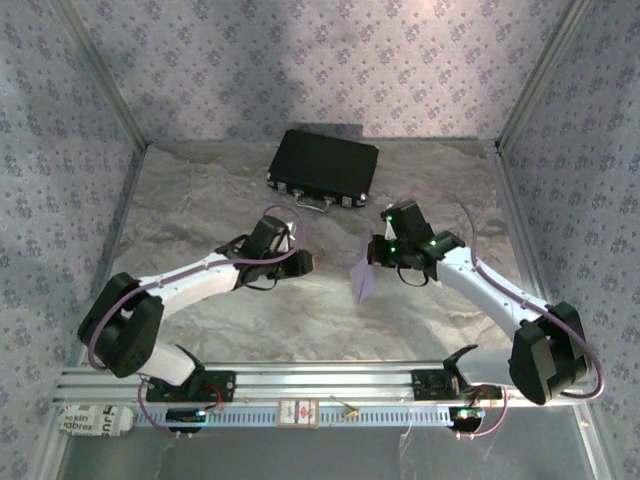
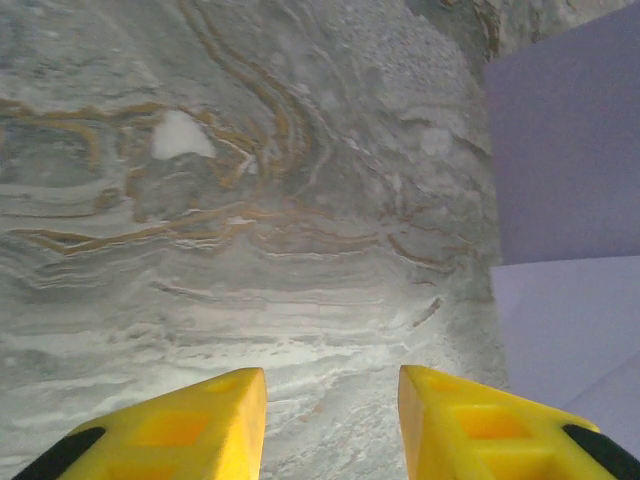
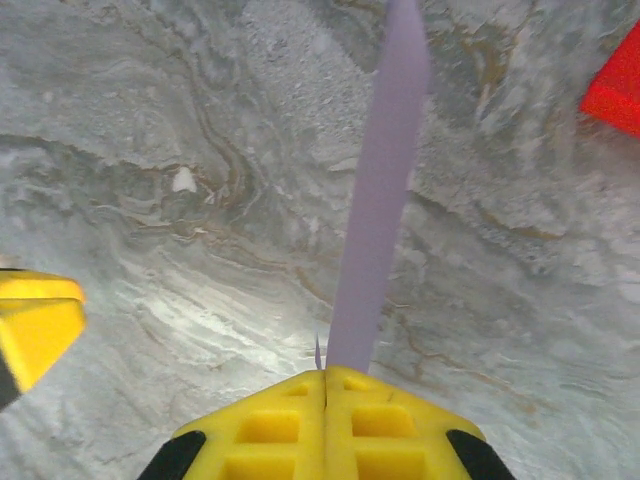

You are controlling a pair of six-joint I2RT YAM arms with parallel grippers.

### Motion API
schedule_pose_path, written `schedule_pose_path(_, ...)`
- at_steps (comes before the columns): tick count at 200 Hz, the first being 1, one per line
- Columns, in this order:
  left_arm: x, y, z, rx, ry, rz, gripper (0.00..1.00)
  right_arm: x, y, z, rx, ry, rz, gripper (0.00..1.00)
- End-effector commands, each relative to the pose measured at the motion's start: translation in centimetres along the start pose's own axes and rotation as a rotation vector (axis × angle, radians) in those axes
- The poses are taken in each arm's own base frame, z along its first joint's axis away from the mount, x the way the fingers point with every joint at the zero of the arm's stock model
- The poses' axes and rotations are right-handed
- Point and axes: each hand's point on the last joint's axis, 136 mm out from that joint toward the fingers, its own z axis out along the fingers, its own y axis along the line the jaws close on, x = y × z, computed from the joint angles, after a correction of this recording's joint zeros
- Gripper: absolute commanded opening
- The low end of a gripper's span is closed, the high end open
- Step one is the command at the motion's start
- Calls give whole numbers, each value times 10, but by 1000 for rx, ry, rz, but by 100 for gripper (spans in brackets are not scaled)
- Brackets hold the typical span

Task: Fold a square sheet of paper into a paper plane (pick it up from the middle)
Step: Turn over the paper at the center of the table.

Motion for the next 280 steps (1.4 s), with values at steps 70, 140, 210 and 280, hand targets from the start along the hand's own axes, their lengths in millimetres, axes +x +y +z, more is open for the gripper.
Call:
schedule_pose_path(70, -20, 59, -41, -142, -172, -161, 39, -1, -2, -2, 571, 93, -346, 0)
schedule_pose_path(140, -27, 101, -85, -283, -331, -251, 40, 20, 61, 44, 626, 155, -528, 1)
schedule_pose_path(210, -27, 117, -110, -317, -413, -275, 42, 40, 105, 76, 496, 213, -552, 7)
schedule_pose_path(280, -28, 108, -106, -274, -390, -260, 43, 45, 154, 73, -28, 201, -356, 32)
